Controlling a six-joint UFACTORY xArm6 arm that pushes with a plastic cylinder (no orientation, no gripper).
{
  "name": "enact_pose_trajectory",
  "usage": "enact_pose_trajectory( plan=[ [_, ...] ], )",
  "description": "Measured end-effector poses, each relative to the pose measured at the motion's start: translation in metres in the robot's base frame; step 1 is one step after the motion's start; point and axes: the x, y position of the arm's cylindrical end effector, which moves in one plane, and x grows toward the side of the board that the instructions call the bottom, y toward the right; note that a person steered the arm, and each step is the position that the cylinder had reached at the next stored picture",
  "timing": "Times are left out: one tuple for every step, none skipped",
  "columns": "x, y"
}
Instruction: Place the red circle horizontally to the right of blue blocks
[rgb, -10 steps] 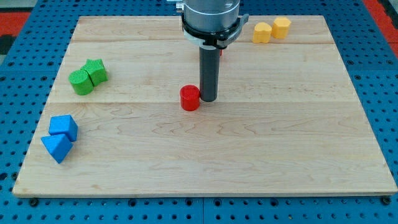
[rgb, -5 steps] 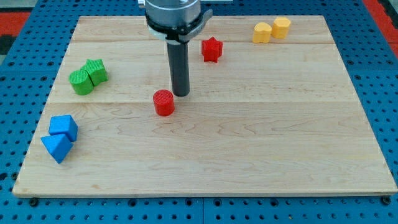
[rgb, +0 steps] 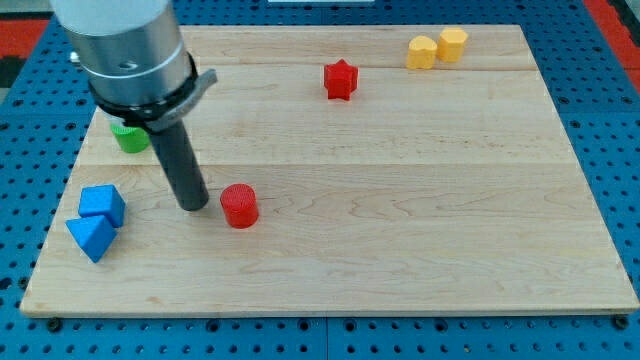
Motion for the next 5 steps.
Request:
enact_pose_trajectory(
  plan=[
    [0.002,0.039],
    [-0.015,0.042],
    [-0.021,0.054],
    [0.0,0.072],
    [-0.018,0.082]
  ],
)
